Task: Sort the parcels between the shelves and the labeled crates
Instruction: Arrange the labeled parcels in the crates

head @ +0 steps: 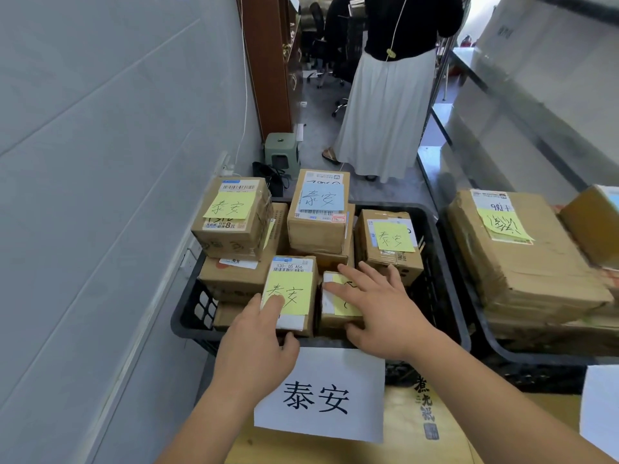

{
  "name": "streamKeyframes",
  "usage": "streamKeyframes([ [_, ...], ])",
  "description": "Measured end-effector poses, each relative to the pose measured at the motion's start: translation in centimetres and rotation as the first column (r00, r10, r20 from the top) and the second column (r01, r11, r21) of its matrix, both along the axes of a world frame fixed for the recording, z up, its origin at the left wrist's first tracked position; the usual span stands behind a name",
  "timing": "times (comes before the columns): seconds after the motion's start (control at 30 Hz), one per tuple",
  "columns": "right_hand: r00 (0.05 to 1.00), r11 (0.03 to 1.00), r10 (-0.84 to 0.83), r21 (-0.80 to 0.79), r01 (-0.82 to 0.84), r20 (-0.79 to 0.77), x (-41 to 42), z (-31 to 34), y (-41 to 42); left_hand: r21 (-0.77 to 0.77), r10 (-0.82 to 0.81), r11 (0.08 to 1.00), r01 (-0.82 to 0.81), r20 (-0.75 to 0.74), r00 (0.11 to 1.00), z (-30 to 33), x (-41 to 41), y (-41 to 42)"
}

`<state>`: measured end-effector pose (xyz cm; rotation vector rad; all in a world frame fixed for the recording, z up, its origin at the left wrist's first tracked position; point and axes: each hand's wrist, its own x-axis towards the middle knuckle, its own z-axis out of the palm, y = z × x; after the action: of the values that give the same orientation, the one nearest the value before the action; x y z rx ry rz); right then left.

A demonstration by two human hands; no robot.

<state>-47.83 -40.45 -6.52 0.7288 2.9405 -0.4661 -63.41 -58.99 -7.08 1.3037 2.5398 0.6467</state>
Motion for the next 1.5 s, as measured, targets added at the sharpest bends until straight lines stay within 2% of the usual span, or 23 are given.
streamKeyframes([
  [0.33, 0.992, 0.993, -0.113, 0.034, 0.115, -0.055, 2.2, 1.2, -2.5, 0.013, 0.089, 0.996, -0.09, 0.034, 0.995, 0.3, 1.0, 0.5],
  [0.47, 0.99, 0.989, -0.14, 0.045, 0.139, 0.008, 2.0, 1.4, -3.1, -0.015, 0.084, 0.996, -0.085, -0.055, 0.995, -0.2, 1.7, 0.9],
  [0.6, 0.989, 0.99, -0.137, 0.047, 0.134, 0.06, 1.6, 1.0, -3.4, -0.07, 0.066, 0.995, -0.071, -0.07, 0.995, -0.7, 1.6, 0.7],
  [0.77, 0.988, 0.988, -0.145, 0.07, 0.141, 0.051, 2.2, 1.8, -4.1, -0.124, 0.049, 0.99, -0.062, -0.107, 0.993, -0.3, 1.7, 0.1],
  [0.9, 0.986, 0.984, -0.165, 0.076, 0.163, 0.025, 4.8, 2.9, -5.4, -0.103, -0.016, 0.995, -0.007, -0.225, 0.974, 1.1, 3.4, -0.9],
  [1.07, 0.968, 0.964, -0.249, 0.08, 0.252, -0.038, 11.4, 4.3, -7.2, -0.079, -0.134, 0.99, 0.118, -0.251, 0.959, 2.9, 9.4, -1.4],
  [1.27, 0.912, 0.91, -0.406, 0.066, 0.409, -0.059, 25.1, 5.9, -9.8, -0.049, -0.28, 0.959, 0.278, -0.263, 0.923, 4.6, 21.9, -1.3],
  [1.5, 0.762, 0.758, -0.645, 0.079, 0.648, -0.061, 44.4, 6.3, -14.4, -0.078, -0.558, 0.82, 0.567, -0.328, 0.762, 5.0, 39.4, -0.7],
])
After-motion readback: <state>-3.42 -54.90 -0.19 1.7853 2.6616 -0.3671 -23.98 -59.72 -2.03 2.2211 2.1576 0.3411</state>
